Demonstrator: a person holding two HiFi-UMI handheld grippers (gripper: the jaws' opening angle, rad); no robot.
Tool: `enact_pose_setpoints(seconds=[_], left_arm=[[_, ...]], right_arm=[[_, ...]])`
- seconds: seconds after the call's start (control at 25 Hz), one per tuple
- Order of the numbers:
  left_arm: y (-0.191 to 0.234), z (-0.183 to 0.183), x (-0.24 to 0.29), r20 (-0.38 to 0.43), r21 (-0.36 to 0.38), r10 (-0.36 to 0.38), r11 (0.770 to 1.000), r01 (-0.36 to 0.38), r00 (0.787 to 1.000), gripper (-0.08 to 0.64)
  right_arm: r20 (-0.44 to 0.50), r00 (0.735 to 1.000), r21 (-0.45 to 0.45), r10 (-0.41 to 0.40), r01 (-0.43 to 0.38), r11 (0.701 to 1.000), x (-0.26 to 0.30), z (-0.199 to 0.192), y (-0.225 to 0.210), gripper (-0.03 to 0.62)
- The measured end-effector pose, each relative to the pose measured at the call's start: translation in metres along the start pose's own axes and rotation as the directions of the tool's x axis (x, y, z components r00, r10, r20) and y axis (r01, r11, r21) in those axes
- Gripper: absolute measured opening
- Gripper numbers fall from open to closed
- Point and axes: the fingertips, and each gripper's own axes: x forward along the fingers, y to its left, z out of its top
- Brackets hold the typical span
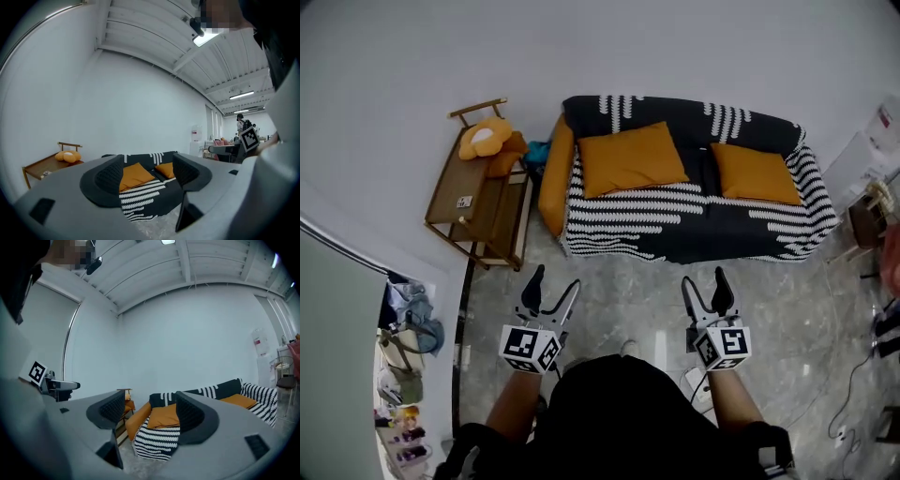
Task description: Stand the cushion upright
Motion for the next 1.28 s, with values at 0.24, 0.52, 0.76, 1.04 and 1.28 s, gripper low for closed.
enact_pose_setpoints(seconds=[0.24,0.52,0.76,1.04,1.28], left_arm=[[-0.023,-0.007,0.045,-0.045,-0.008,-0.046,0.999,0.046,0.998,0.347],[-0.004,-0.016,0.085,-0.069,-0.019,-0.067,0.998,0.066,0.995,0.347],[0.03,-0.017,0.147,-0.066,-0.038,-0.093,0.995,0.09,0.994,0.347],[0.088,-0.001,0.219,-0.053,-0.038,-0.103,0.994,0.101,0.993,0.347],[0.129,0.007,0.255,-0.048,-0.054,-0.117,0.992,0.115,0.992,0.347]], right_arm=[[-0.019,0.998,0.017,-0.066,0.066,0.998,-0.002,-0.008,-0.053,0.335],[-0.044,0.99,0.055,-0.134,0.137,0.989,0.015,-0.022,-0.083,0.307],[-0.038,0.988,0.044,-0.153,0.155,0.987,0.07,-0.014,-0.096,0.302],[-0.02,0.99,0.051,-0.14,0.141,0.989,0.168,0.01,-0.093,0.302],[-0.024,0.99,0.03,-0.142,0.143,0.989,0.226,0.015,-0.094,0.298]])
